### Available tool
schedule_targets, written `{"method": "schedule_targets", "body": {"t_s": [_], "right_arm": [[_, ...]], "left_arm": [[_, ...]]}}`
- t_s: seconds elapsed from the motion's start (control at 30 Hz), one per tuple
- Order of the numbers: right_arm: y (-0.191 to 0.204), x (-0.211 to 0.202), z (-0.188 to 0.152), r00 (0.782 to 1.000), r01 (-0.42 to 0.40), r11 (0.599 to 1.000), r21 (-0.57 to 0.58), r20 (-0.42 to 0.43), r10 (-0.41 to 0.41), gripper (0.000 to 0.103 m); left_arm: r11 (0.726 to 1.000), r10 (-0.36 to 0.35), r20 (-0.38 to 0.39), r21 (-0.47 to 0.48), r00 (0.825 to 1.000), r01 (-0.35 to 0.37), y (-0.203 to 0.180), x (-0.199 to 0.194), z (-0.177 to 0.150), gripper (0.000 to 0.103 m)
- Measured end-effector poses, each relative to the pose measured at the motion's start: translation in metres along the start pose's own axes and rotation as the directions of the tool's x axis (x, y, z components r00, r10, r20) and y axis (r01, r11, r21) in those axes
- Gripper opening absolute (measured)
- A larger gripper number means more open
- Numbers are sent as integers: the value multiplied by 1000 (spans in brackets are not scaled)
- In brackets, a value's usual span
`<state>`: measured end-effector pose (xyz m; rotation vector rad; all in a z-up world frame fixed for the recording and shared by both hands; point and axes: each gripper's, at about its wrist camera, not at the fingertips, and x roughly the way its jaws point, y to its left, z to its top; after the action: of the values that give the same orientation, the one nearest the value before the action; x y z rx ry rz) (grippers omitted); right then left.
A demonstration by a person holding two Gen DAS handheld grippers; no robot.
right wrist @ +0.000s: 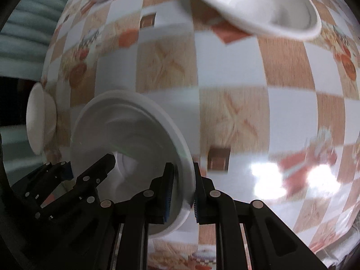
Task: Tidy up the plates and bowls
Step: 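Lift the white plate with both tools and carry it over the pink plate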
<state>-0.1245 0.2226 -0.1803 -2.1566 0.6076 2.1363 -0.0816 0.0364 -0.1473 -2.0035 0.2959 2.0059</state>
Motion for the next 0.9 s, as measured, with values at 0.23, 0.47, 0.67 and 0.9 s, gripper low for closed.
{"method": "schedule_targets", "body": {"t_s": [0.23,0.47,0.67,0.9], "right_arm": [[5,7,-30,999,22,999,-40,-28,-23,18],[8,8,-45,998,42,998,-55,-37,-44,18],[29,3,-63,998,50,996,-74,-30,-53,18],[44,-10,-62,998,57,993,-100,-8,-58,18]], "left_arm": [[1000,-8,-26,-19,1000,7,2,4,-35,29],[1000,-16,-31,-27,999,15,-1,1,-61,30],[999,-24,-13,-50,1000,23,12,-13,-71,30],[997,-19,17,-80,1000,20,35,-19,-47,30]]}}
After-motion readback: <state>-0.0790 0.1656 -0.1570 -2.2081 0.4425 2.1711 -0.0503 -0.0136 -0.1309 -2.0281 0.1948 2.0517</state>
